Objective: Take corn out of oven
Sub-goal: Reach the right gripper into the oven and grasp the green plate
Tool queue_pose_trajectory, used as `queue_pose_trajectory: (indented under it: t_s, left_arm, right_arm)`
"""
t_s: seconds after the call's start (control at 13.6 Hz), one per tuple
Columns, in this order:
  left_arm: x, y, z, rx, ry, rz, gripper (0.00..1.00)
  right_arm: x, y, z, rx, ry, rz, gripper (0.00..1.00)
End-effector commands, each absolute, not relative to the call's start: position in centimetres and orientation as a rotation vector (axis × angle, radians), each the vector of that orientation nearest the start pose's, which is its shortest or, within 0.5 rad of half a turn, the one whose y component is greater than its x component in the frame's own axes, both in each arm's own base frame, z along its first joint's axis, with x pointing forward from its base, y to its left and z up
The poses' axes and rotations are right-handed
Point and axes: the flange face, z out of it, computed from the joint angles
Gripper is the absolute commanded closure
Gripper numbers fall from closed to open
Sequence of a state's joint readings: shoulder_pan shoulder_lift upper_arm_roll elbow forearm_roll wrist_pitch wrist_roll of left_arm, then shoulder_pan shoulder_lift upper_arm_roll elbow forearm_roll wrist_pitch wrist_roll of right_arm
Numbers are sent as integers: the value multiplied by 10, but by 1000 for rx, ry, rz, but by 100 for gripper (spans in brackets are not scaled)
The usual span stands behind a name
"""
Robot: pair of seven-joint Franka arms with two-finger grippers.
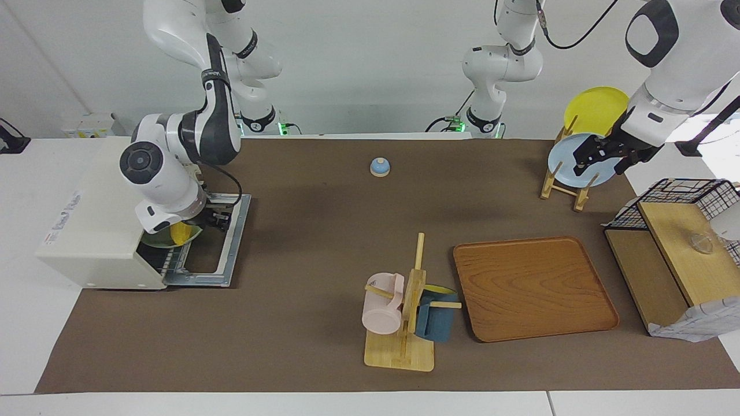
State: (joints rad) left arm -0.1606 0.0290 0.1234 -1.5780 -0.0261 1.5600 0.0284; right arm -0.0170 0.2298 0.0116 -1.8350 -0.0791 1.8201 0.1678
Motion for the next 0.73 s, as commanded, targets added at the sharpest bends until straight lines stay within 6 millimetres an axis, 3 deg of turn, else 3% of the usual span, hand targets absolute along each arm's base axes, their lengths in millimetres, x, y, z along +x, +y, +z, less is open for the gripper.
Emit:
queue_pose_trajectory:
  t_s: [0.0, 0.15, 0.37, 0.66]
  left_arm:
    - [555, -22, 604, -3173, 93, 51, 0]
    - [555, -22, 604, -3173, 93, 51, 0]
    - [555, -22, 604, -3173, 93, 51, 0]
    - [554, -22, 605, -3173, 93, 49, 0]
  right_arm:
    - [579, -14, 392, -3219, 188, 387, 50]
    - [570, -15, 383, -3217, 166, 403, 50]
    - [563, -16, 374, -3244, 135, 398, 60]
    - [555, -19, 365, -3303, 77, 404, 63]
